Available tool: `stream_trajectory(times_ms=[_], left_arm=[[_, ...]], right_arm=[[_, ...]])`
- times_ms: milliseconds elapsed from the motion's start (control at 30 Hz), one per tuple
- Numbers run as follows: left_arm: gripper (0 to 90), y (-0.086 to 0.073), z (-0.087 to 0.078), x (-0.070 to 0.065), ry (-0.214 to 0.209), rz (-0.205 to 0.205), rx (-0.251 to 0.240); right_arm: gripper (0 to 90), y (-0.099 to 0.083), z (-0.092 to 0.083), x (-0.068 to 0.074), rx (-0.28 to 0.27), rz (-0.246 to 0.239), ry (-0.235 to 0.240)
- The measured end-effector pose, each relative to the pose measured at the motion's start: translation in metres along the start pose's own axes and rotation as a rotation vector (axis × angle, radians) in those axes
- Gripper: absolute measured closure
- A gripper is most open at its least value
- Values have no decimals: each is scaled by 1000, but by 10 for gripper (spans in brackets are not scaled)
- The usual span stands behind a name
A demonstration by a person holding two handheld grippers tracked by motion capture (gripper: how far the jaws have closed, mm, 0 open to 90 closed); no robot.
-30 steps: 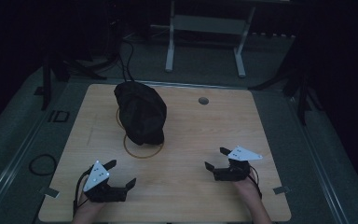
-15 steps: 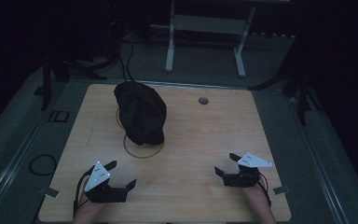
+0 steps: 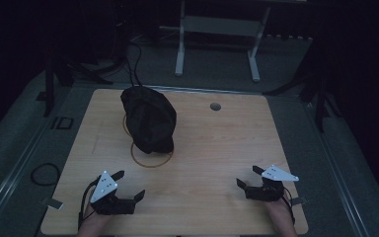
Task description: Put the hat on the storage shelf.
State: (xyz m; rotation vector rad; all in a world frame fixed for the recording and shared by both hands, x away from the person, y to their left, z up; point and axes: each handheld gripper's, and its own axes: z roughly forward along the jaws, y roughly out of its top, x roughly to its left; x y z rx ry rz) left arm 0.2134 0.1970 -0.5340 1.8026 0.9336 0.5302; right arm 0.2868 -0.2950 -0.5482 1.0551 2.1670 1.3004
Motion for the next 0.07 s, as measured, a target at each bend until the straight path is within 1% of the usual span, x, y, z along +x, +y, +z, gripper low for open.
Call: stream_trajectory(times_ms=[67], left_arm=[[24,0,0,0,0,1,-2]], right_arm=[[138,0,0,0,0,0,-1]])
